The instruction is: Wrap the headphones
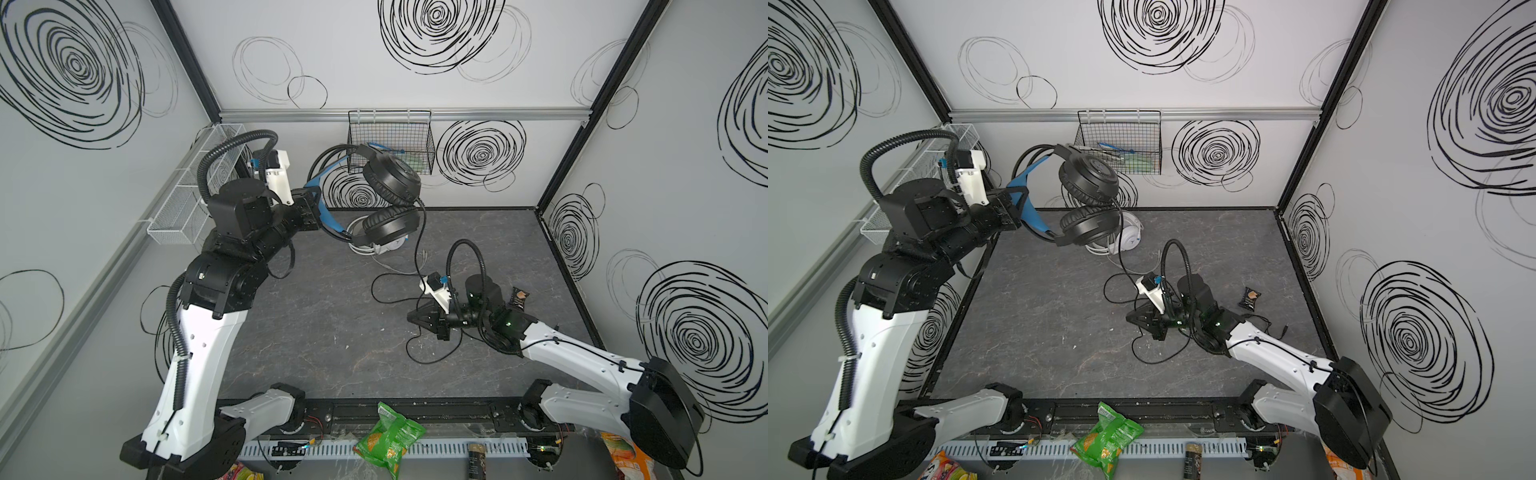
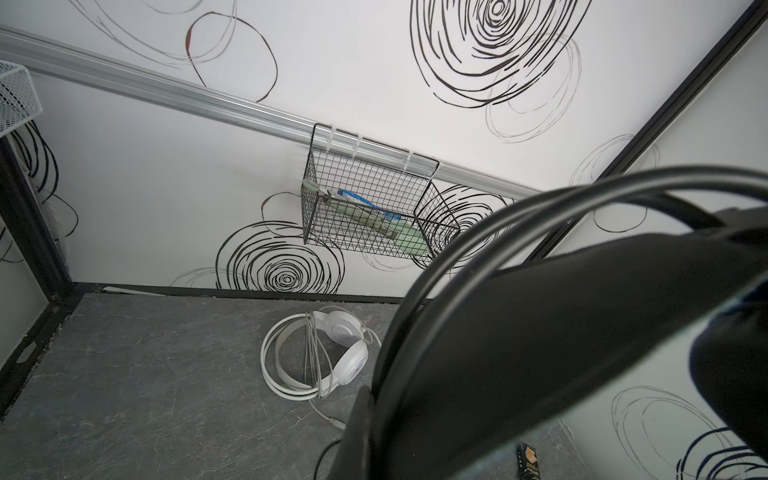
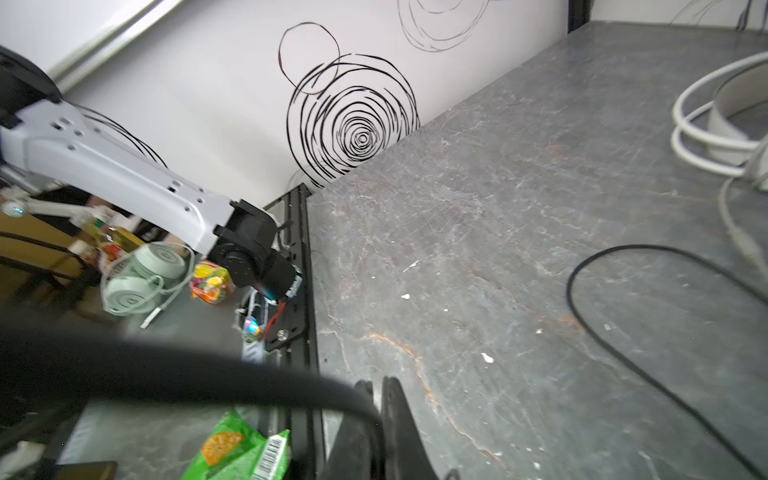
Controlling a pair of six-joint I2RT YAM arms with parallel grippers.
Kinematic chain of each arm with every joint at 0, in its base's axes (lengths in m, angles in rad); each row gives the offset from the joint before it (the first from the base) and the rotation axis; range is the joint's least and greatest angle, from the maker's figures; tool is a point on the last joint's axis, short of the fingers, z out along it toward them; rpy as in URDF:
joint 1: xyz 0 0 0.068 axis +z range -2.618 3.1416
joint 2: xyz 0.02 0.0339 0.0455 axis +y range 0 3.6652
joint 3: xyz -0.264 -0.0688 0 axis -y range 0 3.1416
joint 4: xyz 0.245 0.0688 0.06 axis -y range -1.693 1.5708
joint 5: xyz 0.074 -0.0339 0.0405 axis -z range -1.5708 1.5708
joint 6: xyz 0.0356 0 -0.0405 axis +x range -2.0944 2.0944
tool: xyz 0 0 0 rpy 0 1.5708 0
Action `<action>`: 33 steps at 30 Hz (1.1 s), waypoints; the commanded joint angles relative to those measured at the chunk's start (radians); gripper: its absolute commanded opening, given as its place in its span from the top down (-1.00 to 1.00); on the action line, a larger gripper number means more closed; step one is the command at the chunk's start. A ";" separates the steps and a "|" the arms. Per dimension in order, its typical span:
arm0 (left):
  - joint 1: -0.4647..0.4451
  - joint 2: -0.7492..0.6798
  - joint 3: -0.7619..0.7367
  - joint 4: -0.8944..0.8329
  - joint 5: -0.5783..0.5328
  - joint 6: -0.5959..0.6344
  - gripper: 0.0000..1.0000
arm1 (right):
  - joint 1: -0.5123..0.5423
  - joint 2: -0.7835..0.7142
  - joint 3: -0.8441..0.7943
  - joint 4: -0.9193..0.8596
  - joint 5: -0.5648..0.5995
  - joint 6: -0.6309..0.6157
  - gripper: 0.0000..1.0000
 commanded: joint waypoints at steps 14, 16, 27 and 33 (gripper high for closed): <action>0.029 -0.055 -0.245 0.122 -0.266 0.059 1.00 | 0.046 -0.281 0.320 -0.662 0.856 -0.329 1.00; 0.015 -0.063 -0.291 0.124 -0.300 0.085 1.00 | 0.068 -0.246 0.403 -0.680 0.959 -0.418 1.00; -0.147 -0.103 -0.484 0.149 -0.327 0.283 1.00 | 0.325 0.010 0.772 -0.560 1.292 -0.866 1.00; -0.264 -0.139 -0.558 0.177 -0.212 0.355 1.00 | 0.339 0.137 0.893 -0.604 1.274 -0.895 1.00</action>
